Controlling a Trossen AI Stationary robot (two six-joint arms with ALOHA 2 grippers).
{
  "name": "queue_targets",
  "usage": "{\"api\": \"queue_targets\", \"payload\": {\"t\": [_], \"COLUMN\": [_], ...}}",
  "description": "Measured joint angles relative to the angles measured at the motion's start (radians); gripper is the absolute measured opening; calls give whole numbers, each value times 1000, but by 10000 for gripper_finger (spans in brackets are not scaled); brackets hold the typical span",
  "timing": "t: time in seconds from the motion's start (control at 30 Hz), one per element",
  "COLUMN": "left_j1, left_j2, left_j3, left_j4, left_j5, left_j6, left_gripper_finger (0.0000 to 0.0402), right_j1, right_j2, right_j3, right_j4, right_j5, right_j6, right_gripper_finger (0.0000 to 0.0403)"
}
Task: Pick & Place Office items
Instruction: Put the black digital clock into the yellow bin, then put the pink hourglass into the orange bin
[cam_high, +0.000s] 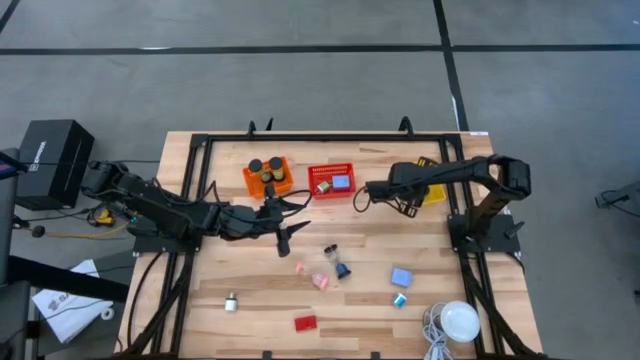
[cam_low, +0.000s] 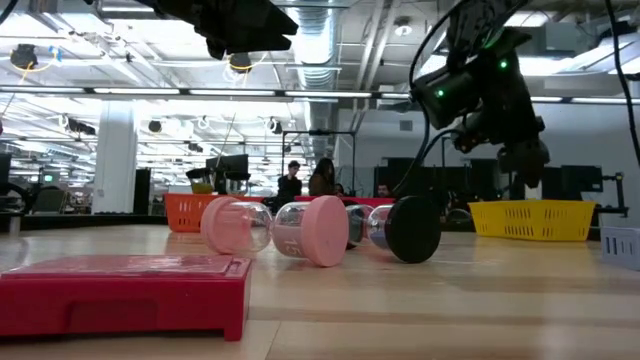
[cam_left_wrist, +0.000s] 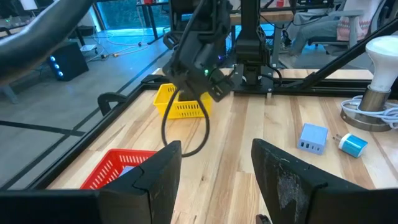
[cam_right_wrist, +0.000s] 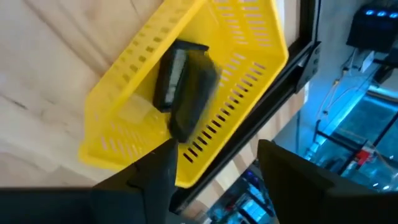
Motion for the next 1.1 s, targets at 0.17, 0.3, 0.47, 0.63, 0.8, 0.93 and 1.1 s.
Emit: {"api": "queue_targets", "payload": {"t": [0.17,0.3,0.47,0.63,0.8,0.93,1.1], "left_j1": [0,0,0,0,0,0,0], "left_j2": [0,0,0,0,0,0,0], "left_j3": [0,0,0,0,0,0,0], "left_j4": [0,0,1,0,0,1,1], "left_j5": [0,-2,-4,-4,-4,-3,-3], "left_j6": [0,0,0,0,-1,-4,-4], "left_gripper_finger": [190,190,190,190,190,190,190], "right_j1": [-30,-39,-17,42,122,183,235], "right_j2": [0,0,-24,-112,-267,-403,-550], "right_j3": [-17,-14,41,107,111,47,-134], "right_j4": [29,24,17,50,197,448,828], "right_j5": [-1,-1,1,2,-29,-156,-413], "right_j6": [2,2,15,9,-77,-237,-371], "right_gripper_finger": [192,180,172,168,164,160,154]}}
